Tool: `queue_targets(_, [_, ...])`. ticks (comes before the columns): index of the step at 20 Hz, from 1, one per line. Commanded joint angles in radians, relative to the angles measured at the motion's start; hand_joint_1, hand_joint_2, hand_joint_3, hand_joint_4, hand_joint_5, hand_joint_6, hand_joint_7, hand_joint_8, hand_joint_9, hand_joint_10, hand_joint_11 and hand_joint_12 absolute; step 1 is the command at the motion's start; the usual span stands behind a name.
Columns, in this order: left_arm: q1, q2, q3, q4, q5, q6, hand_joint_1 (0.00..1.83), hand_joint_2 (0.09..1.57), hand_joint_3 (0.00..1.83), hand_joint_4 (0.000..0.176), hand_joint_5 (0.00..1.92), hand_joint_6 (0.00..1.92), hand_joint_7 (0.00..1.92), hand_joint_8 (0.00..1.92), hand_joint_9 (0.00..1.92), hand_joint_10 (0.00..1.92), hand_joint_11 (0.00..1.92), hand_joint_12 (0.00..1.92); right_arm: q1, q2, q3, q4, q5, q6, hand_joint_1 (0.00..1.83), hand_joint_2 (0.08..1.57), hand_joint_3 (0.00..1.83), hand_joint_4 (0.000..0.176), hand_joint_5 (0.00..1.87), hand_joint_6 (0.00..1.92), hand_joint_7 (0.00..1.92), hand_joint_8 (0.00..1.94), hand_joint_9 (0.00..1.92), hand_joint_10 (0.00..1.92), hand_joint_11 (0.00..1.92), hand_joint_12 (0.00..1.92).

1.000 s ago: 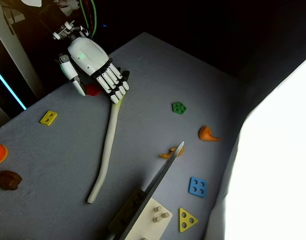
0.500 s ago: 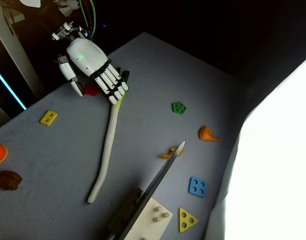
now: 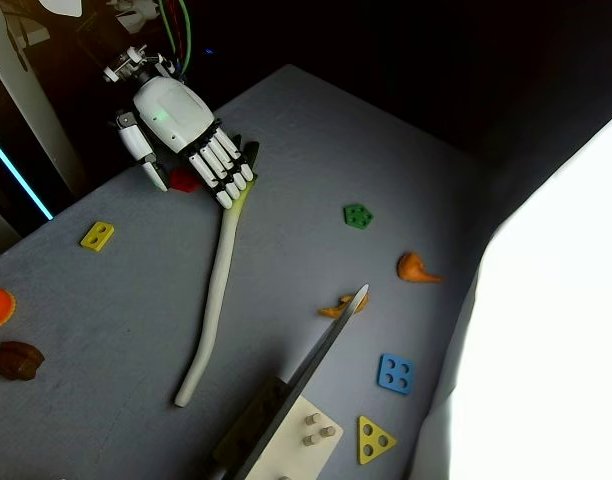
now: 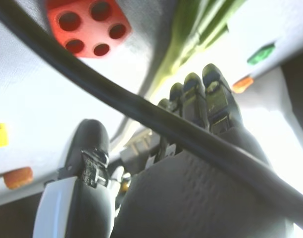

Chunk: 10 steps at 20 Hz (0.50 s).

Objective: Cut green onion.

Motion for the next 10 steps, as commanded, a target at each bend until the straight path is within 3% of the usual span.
queue_targets(1, [0.001,-0.005,-0.003,0.068,0.063,0.0,0.46,1.42,0.0,0.013,0.14,0.02,0.18,0.01,0.13,0.01,0.0,0.21,0.017,0.012,0.012,0.037,0.126,0.004,1.57,1.15,0.01,0.158,1.18,1.87,1.44,1.94,1.51,1.92,1.51,1.92])
queue_targets(2, [0.001,-0.006,-0.003,0.067,0.063,0.0,0.42,1.43,0.0,0.012,0.12,0.0,0.16,0.0,0.11,0.0,0.0,0.13,0.02,0.012,0.012,0.04,0.132,0.004,1.56,1.16,0.02,0.172,1.18,1.84,1.45,1.94,1.52,1.92,1.52,1.92])
queue_targets(3, [0.002,-0.007,-0.002,0.067,0.063,0.0,0.4,1.43,0.0,0.01,0.1,0.0,0.15,0.0,0.11,0.0,0.0,0.16,0.022,0.014,0.012,0.049,0.144,0.004,1.55,1.15,0.01,0.175,1.17,1.82,1.43,1.94,1.5,1.92,1.51,1.92])
queue_targets(5, [0.004,-0.008,-0.002,0.067,0.063,0.0,0.41,1.42,0.0,0.016,0.11,0.0,0.14,0.0,0.1,0.0,0.0,0.11,0.024,0.021,0.011,0.082,0.18,0.004,1.58,1.14,0.01,0.176,1.19,1.9,1.45,1.94,1.52,1.92,1.53,1.92])
queue_targets(10, [0.006,-0.011,-0.001,0.056,0.063,0.0,0.42,1.41,0.0,0.005,0.1,0.01,0.14,0.0,0.14,0.01,0.0,0.2,0.045,0.036,0.011,0.09,0.204,0.025,1.58,1.14,0.01,0.176,1.23,1.92,1.47,1.94,1.51,1.92,1.52,1.92])
